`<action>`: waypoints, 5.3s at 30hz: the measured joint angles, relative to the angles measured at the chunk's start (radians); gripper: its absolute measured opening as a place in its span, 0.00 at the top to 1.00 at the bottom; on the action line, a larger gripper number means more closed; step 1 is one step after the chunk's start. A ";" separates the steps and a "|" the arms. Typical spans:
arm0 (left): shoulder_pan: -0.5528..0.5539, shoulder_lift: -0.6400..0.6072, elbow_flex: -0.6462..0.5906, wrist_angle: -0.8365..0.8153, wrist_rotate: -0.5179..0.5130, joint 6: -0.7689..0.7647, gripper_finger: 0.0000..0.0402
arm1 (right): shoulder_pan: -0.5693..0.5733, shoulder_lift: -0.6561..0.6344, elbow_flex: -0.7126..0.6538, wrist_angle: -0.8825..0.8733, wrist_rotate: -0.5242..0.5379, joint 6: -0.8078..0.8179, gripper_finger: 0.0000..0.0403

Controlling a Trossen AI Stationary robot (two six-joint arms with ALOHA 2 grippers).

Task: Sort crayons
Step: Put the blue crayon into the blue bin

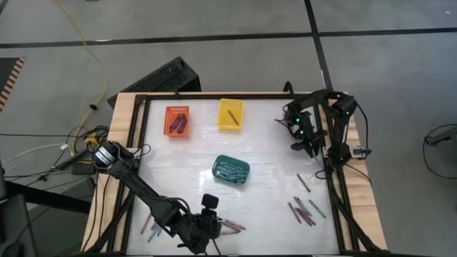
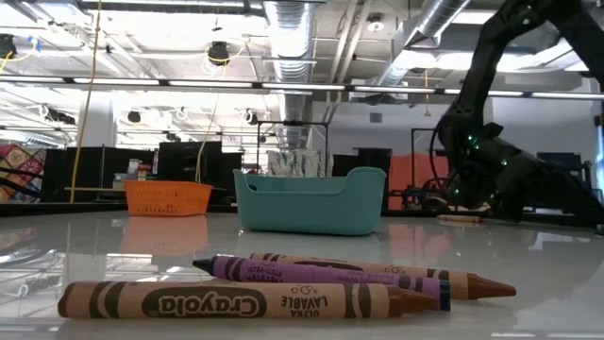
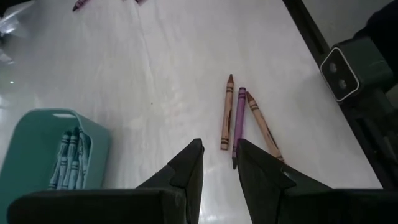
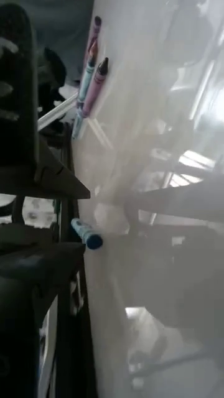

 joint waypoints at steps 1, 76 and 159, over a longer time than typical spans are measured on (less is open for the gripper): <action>0.000 0.000 0.000 -0.003 0.000 -0.002 0.78 | 0.007 0.007 0.000 -0.002 0.002 0.001 0.70; -0.005 0.000 0.000 -0.005 0.018 -0.003 0.78 | 0.139 0.007 -0.027 0.128 0.018 0.107 0.99; -0.116 0.000 0.000 -0.274 -0.088 -0.328 0.78 | 0.887 -0.140 0.548 0.774 0.000 0.162 0.92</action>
